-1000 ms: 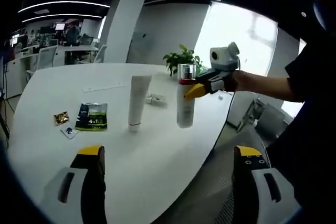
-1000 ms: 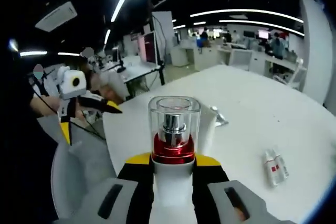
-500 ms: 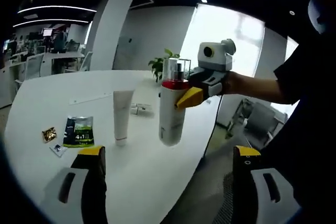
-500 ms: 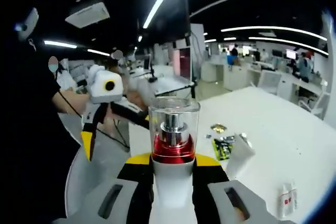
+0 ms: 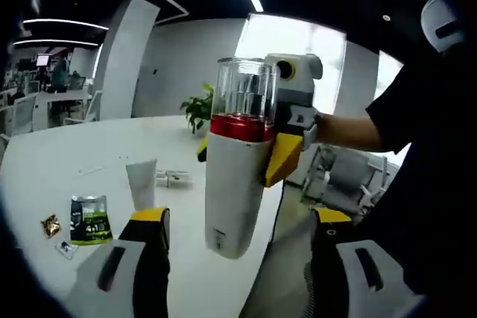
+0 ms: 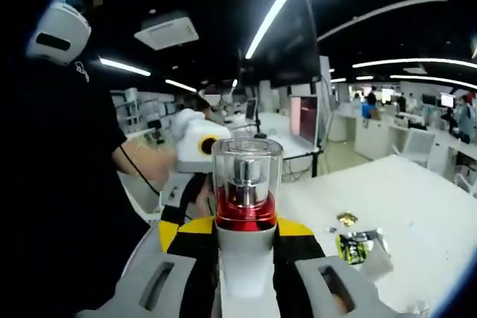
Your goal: Arrange the skincare products in the storage area until every visible bottle or jar stands upright without overlapping.
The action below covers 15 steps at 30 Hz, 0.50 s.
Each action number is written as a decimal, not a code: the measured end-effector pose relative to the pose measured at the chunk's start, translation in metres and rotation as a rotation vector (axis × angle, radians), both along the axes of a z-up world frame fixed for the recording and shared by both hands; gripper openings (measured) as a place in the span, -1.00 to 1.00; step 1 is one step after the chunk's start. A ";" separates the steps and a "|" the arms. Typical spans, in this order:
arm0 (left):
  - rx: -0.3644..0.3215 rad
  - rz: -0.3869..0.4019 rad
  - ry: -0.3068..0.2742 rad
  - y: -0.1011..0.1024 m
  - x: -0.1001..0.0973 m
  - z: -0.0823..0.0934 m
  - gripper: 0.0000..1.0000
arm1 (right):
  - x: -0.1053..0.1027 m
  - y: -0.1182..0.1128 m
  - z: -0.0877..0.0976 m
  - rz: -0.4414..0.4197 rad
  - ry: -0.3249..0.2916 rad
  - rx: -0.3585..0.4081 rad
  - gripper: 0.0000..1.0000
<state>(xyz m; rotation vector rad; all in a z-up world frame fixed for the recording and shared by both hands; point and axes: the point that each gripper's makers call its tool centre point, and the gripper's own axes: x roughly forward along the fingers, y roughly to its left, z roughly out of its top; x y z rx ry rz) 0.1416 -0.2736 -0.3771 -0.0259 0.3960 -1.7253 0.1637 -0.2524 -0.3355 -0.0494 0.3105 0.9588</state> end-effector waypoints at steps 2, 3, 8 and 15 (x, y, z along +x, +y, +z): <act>-0.011 -0.005 -0.010 -0.001 0.000 0.003 0.22 | -0.001 0.003 0.003 0.013 -0.002 0.006 -0.62; -0.016 -0.009 -0.019 -0.001 0.000 0.004 0.18 | -0.003 0.005 0.006 0.030 -0.007 0.010 -0.62; -0.081 -0.078 -0.012 -0.001 -0.011 0.021 -0.20 | -0.006 0.011 0.010 0.066 -0.013 0.026 -0.62; -0.081 -0.084 -0.056 -0.002 -0.012 0.025 -0.43 | -0.010 0.014 0.017 0.085 -0.018 0.055 -0.62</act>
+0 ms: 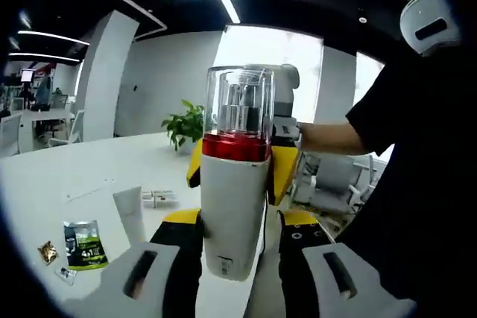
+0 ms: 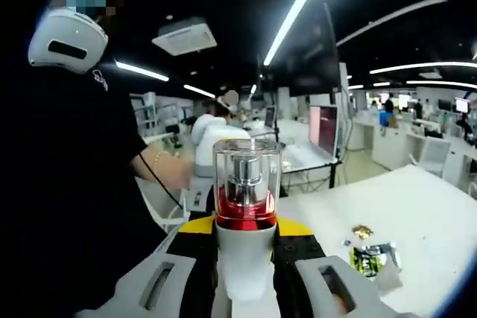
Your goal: Arrange the skincare products in the storage area until every visible bottle or jar stands upright without overlapping.
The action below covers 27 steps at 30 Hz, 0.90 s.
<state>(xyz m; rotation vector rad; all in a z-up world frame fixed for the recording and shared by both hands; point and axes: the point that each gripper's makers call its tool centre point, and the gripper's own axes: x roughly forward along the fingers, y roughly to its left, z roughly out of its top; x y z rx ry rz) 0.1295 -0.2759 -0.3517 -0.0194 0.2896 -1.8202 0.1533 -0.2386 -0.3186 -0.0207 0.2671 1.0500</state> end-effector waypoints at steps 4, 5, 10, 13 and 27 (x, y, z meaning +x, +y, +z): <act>-0.018 0.017 -0.015 -0.002 0.003 0.005 -0.51 | -0.002 0.000 0.005 -0.003 -0.010 0.017 -0.61; -0.030 0.019 -0.036 -0.003 0.003 0.007 -0.51 | -0.002 0.000 0.006 -0.004 -0.013 0.021 -0.61; -0.015 0.034 -0.073 -0.004 0.000 0.008 -0.52 | -0.004 0.000 0.007 -0.004 -0.016 0.019 -0.59; -0.015 0.037 -0.082 -0.004 -0.002 0.005 -0.52 | -0.008 0.000 0.005 -0.002 0.010 0.021 -0.57; -0.002 0.054 -0.101 -0.017 -0.006 -0.003 -0.53 | -0.011 -0.014 0.002 -0.038 0.000 0.020 -0.59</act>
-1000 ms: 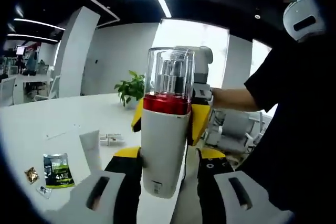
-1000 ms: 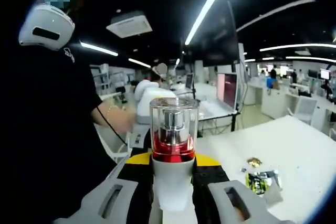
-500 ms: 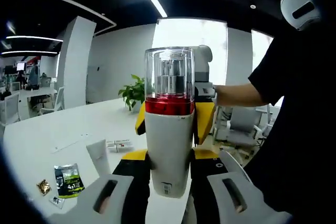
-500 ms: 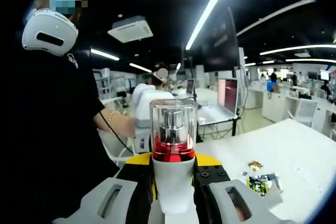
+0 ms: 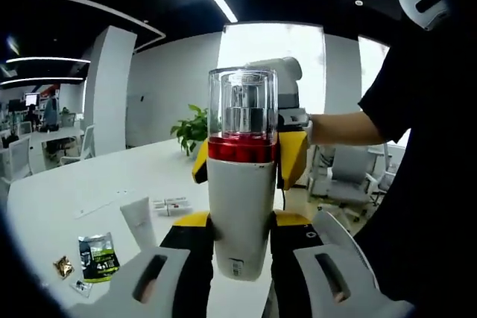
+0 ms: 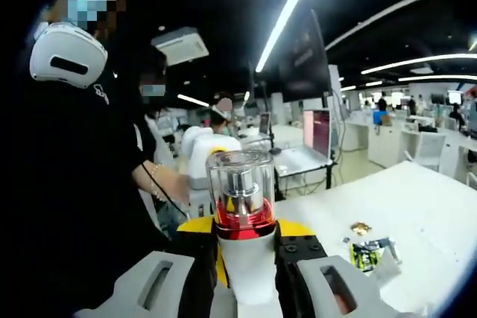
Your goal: Arrange the skincare products in the storage area until every visible bottle or jar stands upright without overlapping.
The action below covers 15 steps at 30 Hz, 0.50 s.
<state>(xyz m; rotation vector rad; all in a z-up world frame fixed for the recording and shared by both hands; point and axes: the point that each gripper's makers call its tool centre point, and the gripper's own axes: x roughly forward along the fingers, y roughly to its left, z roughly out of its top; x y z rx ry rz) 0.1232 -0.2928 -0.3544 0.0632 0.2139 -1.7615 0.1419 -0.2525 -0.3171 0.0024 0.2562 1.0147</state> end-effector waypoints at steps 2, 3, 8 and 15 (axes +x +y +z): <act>0.008 -0.004 0.003 -0.001 -0.002 -0.003 -0.52 | -0.001 0.000 -0.002 0.003 -0.019 -0.018 -0.60; 0.007 -0.004 0.003 -0.002 -0.002 -0.003 -0.52 | -0.001 0.000 -0.002 0.003 -0.031 -0.018 -0.61; -0.007 -0.012 0.025 -0.003 -0.002 -0.001 -0.50 | 0.000 -0.006 0.000 -0.015 -0.035 0.020 -0.62; 0.028 0.024 0.068 -0.008 0.009 -0.018 -0.39 | 0.011 -0.015 -0.013 -0.038 -0.028 0.008 -0.62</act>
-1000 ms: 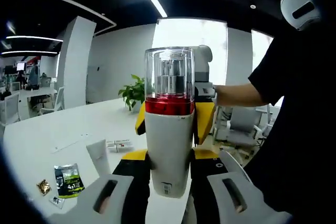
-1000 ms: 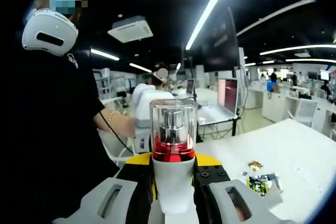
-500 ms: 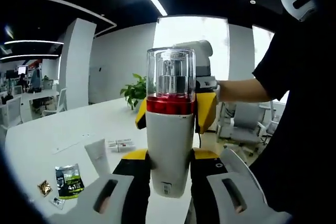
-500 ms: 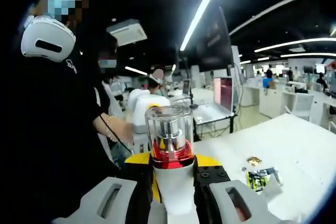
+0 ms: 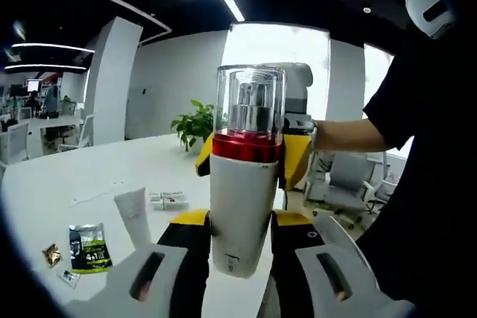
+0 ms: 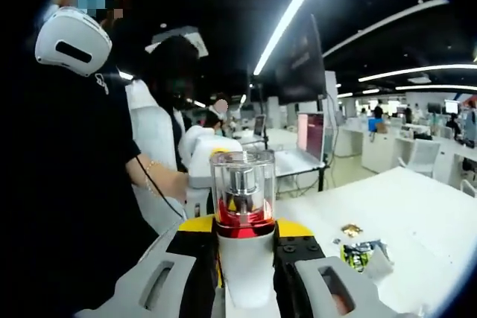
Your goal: Arrange the skincare products in the storage area until every visible bottle or jar stands upright without overlapping.
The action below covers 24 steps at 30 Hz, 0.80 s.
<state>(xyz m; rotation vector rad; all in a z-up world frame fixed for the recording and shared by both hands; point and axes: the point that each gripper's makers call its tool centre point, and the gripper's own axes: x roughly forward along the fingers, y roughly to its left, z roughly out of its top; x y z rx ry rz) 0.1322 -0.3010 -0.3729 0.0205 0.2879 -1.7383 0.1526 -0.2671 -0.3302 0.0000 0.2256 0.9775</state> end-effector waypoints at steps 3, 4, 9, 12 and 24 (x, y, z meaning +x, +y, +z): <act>0.023 0.018 -0.009 0.001 0.005 -0.009 -0.16 | 0.005 -0.011 -0.009 -0.022 0.018 0.011 -0.62; 0.031 0.025 -0.011 0.002 0.008 -0.013 -0.12 | 0.007 -0.014 -0.011 -0.027 0.022 0.016 -0.62; 0.045 0.073 -0.011 0.007 0.017 -0.020 0.09 | 0.015 -0.030 -0.025 -0.058 0.038 0.009 -0.62; 0.052 0.094 -0.015 0.010 0.021 -0.023 0.18 | 0.019 -0.037 -0.031 -0.072 0.044 0.006 -0.62; 0.086 0.199 -0.019 0.026 0.047 -0.041 0.57 | 0.029 -0.064 -0.046 -0.137 0.028 0.012 -0.62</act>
